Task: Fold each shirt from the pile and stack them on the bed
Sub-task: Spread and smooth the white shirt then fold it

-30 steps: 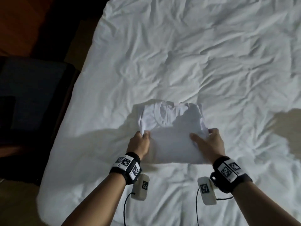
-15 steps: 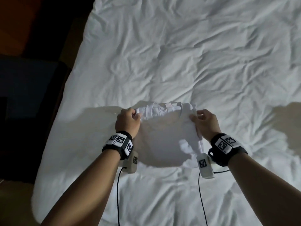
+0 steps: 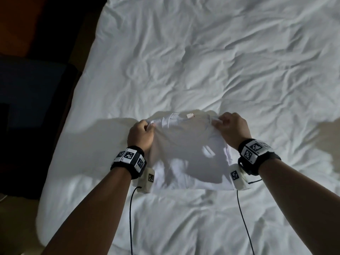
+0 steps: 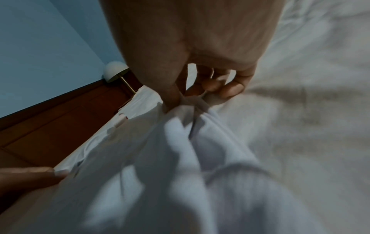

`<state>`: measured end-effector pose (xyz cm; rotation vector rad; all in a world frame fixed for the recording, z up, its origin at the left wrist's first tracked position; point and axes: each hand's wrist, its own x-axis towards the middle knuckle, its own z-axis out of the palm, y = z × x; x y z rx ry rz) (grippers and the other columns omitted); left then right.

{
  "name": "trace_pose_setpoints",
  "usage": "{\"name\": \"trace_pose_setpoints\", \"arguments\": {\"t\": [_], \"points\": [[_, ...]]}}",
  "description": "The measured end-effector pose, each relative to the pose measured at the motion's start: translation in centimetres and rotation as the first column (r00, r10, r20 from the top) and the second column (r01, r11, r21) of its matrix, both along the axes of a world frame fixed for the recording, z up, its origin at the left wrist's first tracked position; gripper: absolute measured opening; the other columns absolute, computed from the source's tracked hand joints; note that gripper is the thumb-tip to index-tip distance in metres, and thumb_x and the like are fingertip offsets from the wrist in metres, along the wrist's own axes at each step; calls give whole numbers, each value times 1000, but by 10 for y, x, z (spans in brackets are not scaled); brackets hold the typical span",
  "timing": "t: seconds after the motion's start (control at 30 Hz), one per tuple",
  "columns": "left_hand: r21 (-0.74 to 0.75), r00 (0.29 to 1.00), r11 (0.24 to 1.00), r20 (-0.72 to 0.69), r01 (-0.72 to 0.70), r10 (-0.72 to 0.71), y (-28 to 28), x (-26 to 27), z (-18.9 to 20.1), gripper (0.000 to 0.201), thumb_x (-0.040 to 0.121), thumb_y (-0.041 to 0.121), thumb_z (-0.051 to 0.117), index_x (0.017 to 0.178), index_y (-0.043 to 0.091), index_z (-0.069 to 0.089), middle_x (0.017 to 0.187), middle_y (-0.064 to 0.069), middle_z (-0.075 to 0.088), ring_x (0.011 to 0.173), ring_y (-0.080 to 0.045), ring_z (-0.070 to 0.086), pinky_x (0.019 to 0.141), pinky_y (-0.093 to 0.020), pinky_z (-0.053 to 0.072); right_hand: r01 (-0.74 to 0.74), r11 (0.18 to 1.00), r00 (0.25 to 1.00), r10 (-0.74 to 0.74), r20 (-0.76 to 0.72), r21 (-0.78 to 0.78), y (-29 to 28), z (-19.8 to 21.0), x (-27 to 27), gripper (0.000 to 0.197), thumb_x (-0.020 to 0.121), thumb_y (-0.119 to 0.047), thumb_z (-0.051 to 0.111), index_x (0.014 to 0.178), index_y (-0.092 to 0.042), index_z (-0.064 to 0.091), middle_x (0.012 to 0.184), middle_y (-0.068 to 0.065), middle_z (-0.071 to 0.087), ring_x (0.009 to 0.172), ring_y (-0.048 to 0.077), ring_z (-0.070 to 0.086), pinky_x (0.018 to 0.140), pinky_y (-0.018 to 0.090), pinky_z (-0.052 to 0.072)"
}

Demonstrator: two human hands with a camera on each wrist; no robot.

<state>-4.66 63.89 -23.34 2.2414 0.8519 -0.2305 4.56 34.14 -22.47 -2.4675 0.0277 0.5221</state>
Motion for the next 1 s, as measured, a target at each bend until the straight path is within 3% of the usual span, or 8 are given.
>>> {"name": "trace_pose_setpoints", "arguments": {"t": [0.1, 0.2, 0.27, 0.4, 0.57, 0.73, 0.87, 1.0], "points": [[26, 999, 999, -42, 28, -26, 2, -1, -1, 35, 103, 42, 54, 85, 13, 51, 93, -16, 65, 87, -36, 58, 72, -38, 41, 85, 996, 996, -85, 3, -12, -3, -2, 1, 41, 86, -57, 69, 74, -19, 57, 84, 2, 62, 78, 25, 58, 69, 31, 38], [57, 998, 998, -57, 30, -27, -2, -13, 4, 40, 98, 53, 56, 101, 13, 55, 110, -15, 62, 104, -37, 58, 90, -47, 48, 200, 979, 979, -202, 34, 39, -6, 8, -10, 39, 87, -55, 71, 94, -18, 59, 102, 1, 56, 88, 20, 53, 80, 29, 39], [81, 998, 997, -59, -2, 7, -10, -33, 11, 38, 94, 53, 60, 106, 17, 54, 114, -12, 59, 107, -35, 56, 94, -47, 48, 226, 972, 970, -231, 77, 68, -14, 15, -31, 32, 93, -47, 67, 99, -18, 57, 103, 1, 56, 89, 17, 52, 79, 24, 34], [147, 1000, 989, 25, -23, 19, -28, -86, 21, 24, 94, 40, 64, 88, 18, 58, 96, -7, 63, 93, -33, 60, 77, -41, 47, 168, 982, 972, -180, 152, 88, -28, 15, -90, 22, 91, -34, 72, 81, -17, 63, 82, -1, 62, 75, 20, 58, 73, 29, 40], [136, 994, 990, -95, -42, 55, -50, -112, 18, 37, 95, 48, 59, 72, 21, 51, 75, 1, 57, 73, -28, 52, 66, -34, 36, 161, 986, 981, -164, 102, 30, -24, 0, -126, 28, 86, -40, 77, 85, -14, 68, 84, 1, 63, 78, 25, 59, 74, 33, 44], [91, 986, 982, -4, -166, 167, -52, -118, 13, 52, 102, 42, 54, 58, 18, 39, 73, -16, 64, 75, -41, 57, 61, -37, 35, 361, 928, 932, -363, 10, 93, -22, 9, -127, 31, 97, -42, 65, 80, -16, 66, 71, -7, 61, 83, 28, 60, 72, 30, 35], [162, 997, 984, -9, -80, 82, -51, -132, 11, 51, 97, 61, 42, 72, 18, 54, 89, -12, 64, 87, -35, 57, 78, -44, 48, 335, 938, 939, -340, 50, 89, -29, 10, -145, 35, 89, -56, 69, 79, -22, 65, 84, -3, 63, 87, 25, 59, 79, 36, 44], [233, 993, 972, -117, 30, -3, -59, -148, 2, 50, 92, 50, 37, 89, 11, 68, 111, -18, 57, 109, -39, 47, 90, -50, 37, 206, 971, 978, -209, -20, -119, -32, 5, -163, 44, 89, -58, 61, 86, -14, 66, 93, 9, 55, 100, 37, 50, 89, 45, 41]]}}
